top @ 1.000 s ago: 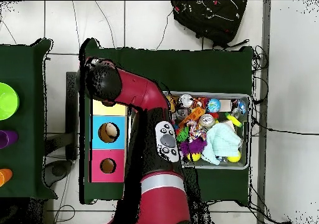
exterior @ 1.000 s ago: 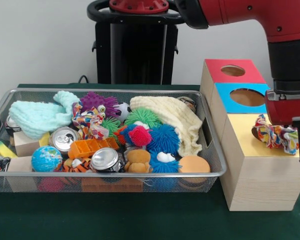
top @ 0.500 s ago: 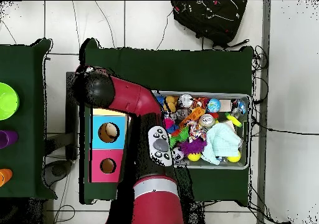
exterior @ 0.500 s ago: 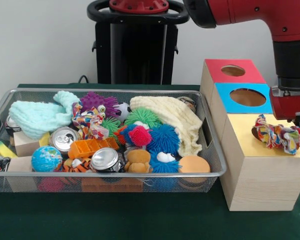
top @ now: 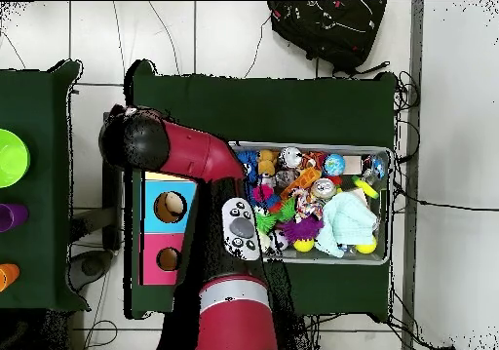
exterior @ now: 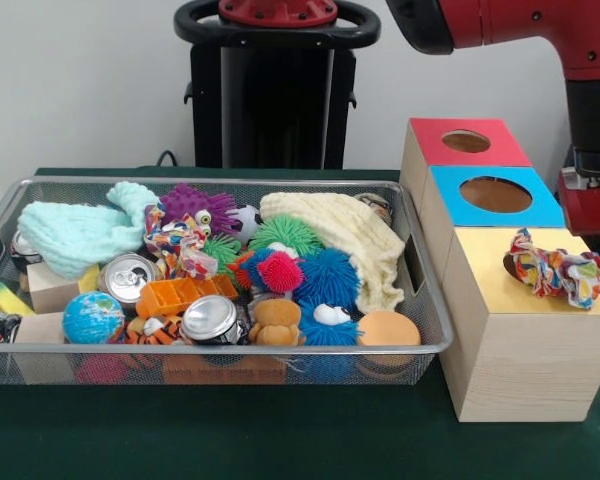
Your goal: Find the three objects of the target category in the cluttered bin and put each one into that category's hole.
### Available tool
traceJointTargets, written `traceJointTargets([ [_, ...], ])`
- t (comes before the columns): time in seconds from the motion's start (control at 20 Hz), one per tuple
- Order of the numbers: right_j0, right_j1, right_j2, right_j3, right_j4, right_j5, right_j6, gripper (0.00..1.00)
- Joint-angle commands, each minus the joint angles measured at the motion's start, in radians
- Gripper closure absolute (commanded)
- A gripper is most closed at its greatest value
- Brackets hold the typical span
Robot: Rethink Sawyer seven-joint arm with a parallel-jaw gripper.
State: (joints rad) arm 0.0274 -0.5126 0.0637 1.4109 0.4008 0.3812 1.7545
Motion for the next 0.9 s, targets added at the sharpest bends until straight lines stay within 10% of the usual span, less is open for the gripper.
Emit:
traceJointTargets([
  [0.05, 0.005, -0.019, 0.004, 0.132, 0.011, -0.007, 0.230, 1.00],
  [0.9, -0.010, -0.055, 0.002, 0.180, -0.035, -0.027, 0.163, 1.00],
])
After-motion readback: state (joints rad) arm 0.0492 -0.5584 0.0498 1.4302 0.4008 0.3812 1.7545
